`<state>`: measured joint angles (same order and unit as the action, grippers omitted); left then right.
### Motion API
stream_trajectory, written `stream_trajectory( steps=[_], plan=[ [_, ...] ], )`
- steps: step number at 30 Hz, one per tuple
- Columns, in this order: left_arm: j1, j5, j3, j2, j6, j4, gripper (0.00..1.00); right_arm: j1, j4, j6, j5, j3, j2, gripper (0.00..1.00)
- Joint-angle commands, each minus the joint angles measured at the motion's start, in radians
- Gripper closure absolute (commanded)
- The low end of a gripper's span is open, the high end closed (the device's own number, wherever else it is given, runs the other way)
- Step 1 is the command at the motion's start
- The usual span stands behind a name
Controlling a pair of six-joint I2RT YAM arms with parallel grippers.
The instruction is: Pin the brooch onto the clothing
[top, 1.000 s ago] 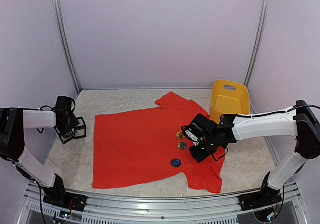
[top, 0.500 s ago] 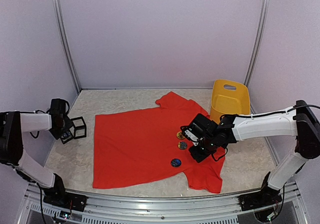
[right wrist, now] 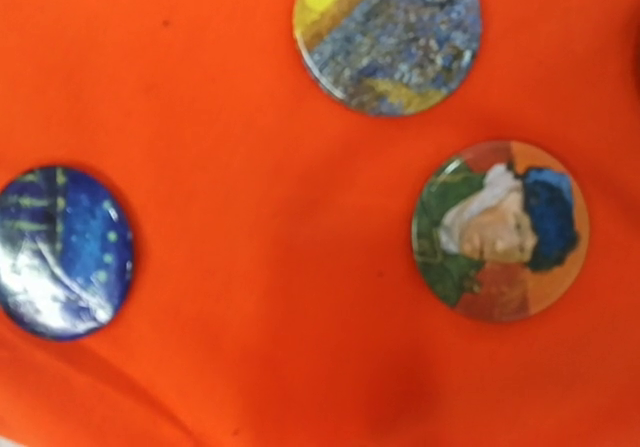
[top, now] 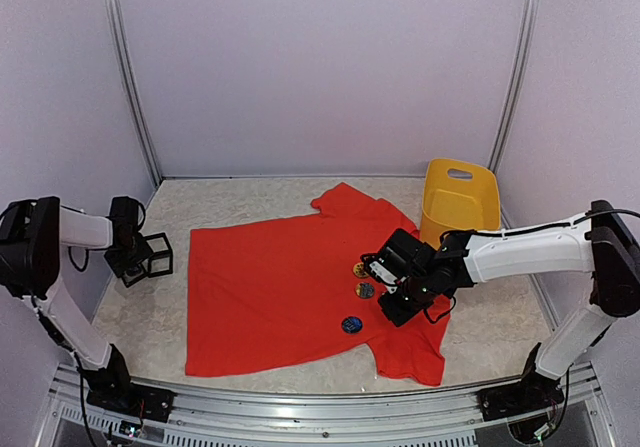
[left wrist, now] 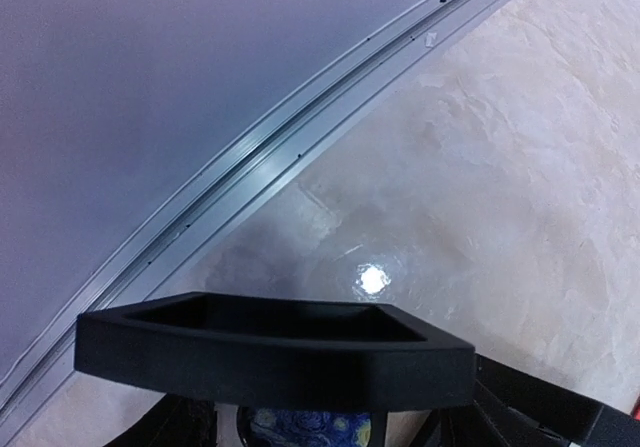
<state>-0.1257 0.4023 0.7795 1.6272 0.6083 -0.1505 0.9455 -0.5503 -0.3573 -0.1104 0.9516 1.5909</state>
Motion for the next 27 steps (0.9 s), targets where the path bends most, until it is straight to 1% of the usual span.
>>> stream_trajectory(
  steps=[1, 8, 14, 19, 22, 24, 27],
  plan=[
    [-0.01, -0.029, 0.027, 0.038, -0.039, -0.018, 0.3, -0.011, 0.007, 0.004, -0.003, -0.011, -0.009, 0.88],
    [-0.009, -0.069, 0.008, 0.038, -0.026, -0.024, 0.3, -0.01, 0.007, 0.018, -0.016, -0.007, -0.006, 0.88],
    [-0.011, -0.101, 0.037, 0.088, -0.046, -0.035, 0.31, -0.01, 0.011, 0.025, -0.02, -0.007, -0.004, 0.88],
    [-0.012, -0.11, 0.045, 0.104, -0.054, -0.037, 0.36, -0.011, 0.013, 0.025, -0.029, -0.014, -0.016, 0.88],
    [-0.011, -0.109, 0.037, 0.096, -0.053, -0.03, 0.41, -0.011, 0.013, 0.029, -0.027, -0.013, -0.014, 0.88],
    [-0.011, -0.109, 0.034, 0.088, -0.053, -0.025, 0.48, -0.01, 0.015, 0.031, -0.025, -0.012, -0.009, 0.88],
    [-0.011, -0.111, 0.034, 0.085, -0.057, -0.023, 0.52, -0.011, 0.016, 0.035, -0.019, -0.007, -0.003, 0.88]
  ],
)
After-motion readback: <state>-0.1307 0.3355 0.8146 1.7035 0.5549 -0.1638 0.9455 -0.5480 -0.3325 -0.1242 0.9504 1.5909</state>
